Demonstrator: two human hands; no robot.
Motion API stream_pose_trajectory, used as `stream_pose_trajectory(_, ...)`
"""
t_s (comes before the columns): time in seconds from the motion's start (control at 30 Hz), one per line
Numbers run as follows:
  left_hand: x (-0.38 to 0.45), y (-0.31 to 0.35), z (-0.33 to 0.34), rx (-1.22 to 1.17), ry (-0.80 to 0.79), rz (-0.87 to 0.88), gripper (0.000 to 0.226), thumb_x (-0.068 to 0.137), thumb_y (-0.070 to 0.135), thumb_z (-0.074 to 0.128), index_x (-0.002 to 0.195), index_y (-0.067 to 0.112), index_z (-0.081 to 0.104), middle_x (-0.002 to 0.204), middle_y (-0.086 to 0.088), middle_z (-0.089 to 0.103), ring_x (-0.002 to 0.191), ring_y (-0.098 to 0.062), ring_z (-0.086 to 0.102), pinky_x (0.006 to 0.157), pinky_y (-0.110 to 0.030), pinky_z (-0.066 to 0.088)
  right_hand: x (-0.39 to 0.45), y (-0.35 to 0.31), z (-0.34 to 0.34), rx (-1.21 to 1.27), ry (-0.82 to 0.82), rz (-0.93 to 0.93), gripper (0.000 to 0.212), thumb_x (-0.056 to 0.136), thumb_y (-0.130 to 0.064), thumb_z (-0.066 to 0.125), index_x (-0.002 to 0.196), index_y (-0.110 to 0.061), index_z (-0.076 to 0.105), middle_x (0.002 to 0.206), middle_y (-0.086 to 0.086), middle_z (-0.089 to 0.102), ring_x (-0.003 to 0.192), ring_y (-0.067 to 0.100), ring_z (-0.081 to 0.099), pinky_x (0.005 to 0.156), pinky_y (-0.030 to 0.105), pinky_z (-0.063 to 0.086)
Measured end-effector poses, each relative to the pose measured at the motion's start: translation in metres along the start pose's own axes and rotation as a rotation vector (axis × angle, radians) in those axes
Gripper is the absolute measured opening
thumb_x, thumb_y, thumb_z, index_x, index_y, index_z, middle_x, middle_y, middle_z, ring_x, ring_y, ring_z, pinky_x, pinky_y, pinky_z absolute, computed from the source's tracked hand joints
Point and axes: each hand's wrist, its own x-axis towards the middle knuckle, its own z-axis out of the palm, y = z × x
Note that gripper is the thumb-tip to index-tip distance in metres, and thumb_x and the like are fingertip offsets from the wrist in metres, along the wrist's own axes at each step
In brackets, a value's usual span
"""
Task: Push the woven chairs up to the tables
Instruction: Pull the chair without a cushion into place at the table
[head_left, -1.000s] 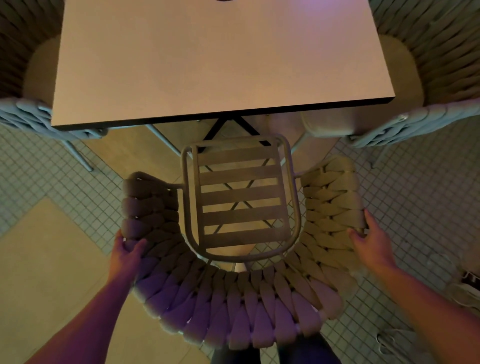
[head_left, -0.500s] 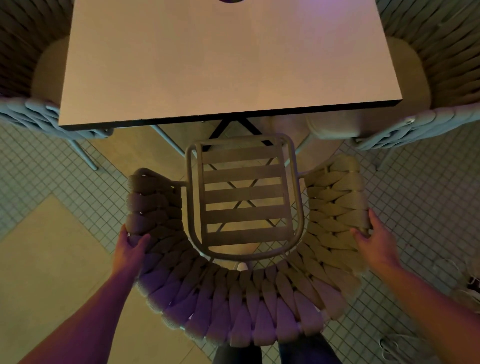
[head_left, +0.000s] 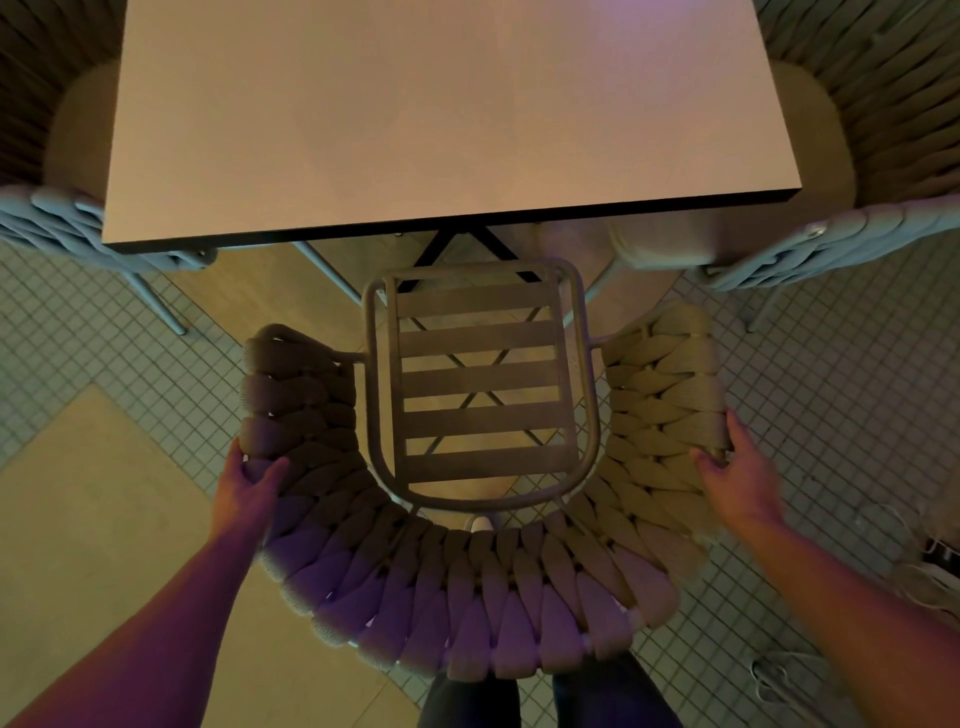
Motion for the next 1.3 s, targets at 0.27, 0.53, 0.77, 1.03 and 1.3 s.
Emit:
stream_pose_trajectory(0.27,-0.003,0.002,0.001,-0.002,0.009,0.004,0.058,0.085,0.03,0.068,0.138,0.024,0.046,0.121,-0.015,0.065,0.107,-0.038,0.06,0.082,-0.04,0.042,-0.001,-0.001,0.0,0.036,-0.013,0.013,0.072,0.088,-0.017,0.063,0.15,-0.02,0.027,0.138,0.014,0.054,0.116,0.033,0.057,0.099,0.042,0.045)
stream_pose_trajectory(0.53,-0.004,0.002,-0.001,-0.008,0.0,-0.015,0.06,0.085,0.03,0.069,0.139,0.025,0.046,0.124,-0.017,0.064,0.11,-0.039,0.059,0.09,-0.047,0.046,-0.004,-0.004,-0.002,0.038,-0.01,0.014,0.072,0.089,-0.017,0.062,0.151,-0.023,0.025,0.136,0.012,0.055,0.117,0.032,0.056,0.097,0.04,0.044)
stream_pose_trajectory(0.77,-0.001,-0.003,-0.003,-0.013,-0.011,-0.016,0.057,0.081,0.035,0.07,0.134,0.027,0.048,0.118,-0.016,0.066,0.105,-0.037,0.061,0.088,-0.049,0.048,-0.006,-0.004,0.0,0.047,0.006,-0.002,0.073,0.088,-0.016,0.063,0.151,-0.021,0.025,0.139,0.012,0.053,0.119,0.031,0.056,0.099,0.044,0.046)
stream_pose_trajectory(1.03,-0.001,-0.007,-0.007,0.026,-0.006,-0.005,0.049,0.084,0.032,0.07,0.129,0.024,0.051,0.11,-0.014,0.066,0.099,-0.035,0.061,0.081,-0.044,0.046,-0.01,-0.003,0.005,0.035,-0.005,0.03,0.073,0.089,-0.019,0.062,0.151,-0.024,0.023,0.143,0.01,0.049,0.12,0.031,0.054,0.096,0.041,0.044)
stream_pose_trajectory(1.3,0.001,-0.003,-0.008,0.071,-0.001,-0.047,0.045,0.084,0.035,0.069,0.122,0.016,0.054,0.11,-0.018,0.066,0.091,-0.033,0.059,0.076,-0.043,0.046,-0.013,-0.011,0.003,0.061,-0.03,0.052,0.069,0.092,-0.015,0.056,0.151,-0.021,0.023,0.145,0.01,0.046,0.125,0.032,0.05,0.101,0.044,0.041)
